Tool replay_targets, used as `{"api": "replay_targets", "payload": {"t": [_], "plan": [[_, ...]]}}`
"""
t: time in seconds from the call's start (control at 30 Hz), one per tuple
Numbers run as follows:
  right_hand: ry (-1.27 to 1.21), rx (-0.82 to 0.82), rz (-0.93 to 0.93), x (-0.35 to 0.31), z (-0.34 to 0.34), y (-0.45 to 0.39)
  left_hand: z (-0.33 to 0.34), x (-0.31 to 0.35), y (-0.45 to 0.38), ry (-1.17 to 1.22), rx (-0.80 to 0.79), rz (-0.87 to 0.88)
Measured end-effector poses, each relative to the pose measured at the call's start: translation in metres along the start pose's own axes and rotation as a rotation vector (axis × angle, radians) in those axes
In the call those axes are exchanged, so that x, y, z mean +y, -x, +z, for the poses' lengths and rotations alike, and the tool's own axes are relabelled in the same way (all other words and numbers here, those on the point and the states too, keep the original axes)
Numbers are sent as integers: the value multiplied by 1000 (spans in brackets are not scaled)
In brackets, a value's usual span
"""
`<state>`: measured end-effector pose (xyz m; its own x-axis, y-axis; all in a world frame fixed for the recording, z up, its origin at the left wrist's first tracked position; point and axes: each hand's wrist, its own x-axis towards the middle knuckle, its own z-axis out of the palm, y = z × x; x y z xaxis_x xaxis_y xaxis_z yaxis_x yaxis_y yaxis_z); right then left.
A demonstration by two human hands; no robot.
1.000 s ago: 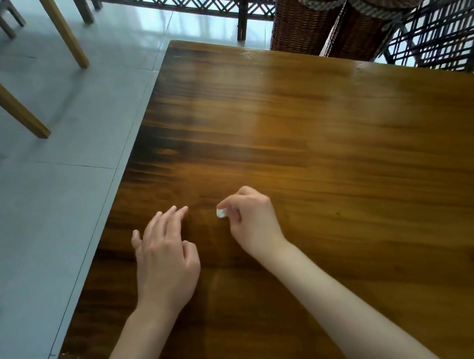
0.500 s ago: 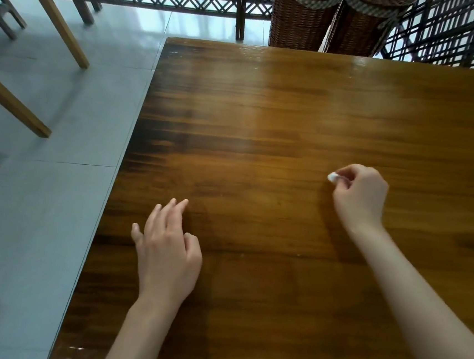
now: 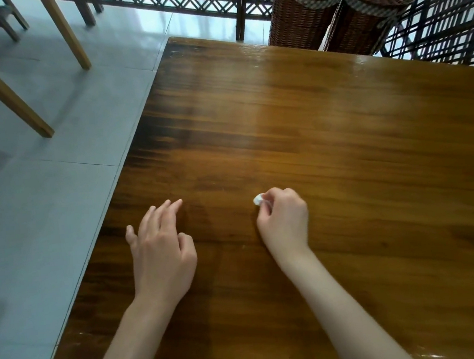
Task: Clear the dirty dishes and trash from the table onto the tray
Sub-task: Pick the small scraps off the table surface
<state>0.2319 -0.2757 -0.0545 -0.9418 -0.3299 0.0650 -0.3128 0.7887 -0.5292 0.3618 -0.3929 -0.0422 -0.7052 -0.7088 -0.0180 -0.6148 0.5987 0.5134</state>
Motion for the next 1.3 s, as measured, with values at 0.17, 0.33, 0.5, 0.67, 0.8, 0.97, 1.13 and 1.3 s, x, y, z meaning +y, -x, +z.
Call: {"api": "replay_targets", "payload": {"t": [0.17, 0.33, 0.5, 0.67, 0.8, 0.97, 1.13, 1.3], "plan": [[-34, -32, -45, -13, 11, 17, -8, -7, -1, 1, 16, -9], [-29, -94, -132, -13, 7, 17, -9, -13, 1, 3, 27, -21], [-66, -199, -272, -28, 14, 47, -10, -21, 3, 1, 47, -35], [-123, -237, -356, -30, 15, 59, -18, -27, -1, -20, 48, -10], [-151, -283, -423, -24, 9, 64, -27, -33, -9, -23, 43, 13], [-81, -355, -482, -18, 4, 70, -35, -39, -15, -8, 69, 23], [-45, -402, -515, -8, -8, 68, -35, -43, -13, 15, 80, 27], [-28, -331, -551, -6, -13, 72, -37, -49, -9, 35, 82, 31]]}}
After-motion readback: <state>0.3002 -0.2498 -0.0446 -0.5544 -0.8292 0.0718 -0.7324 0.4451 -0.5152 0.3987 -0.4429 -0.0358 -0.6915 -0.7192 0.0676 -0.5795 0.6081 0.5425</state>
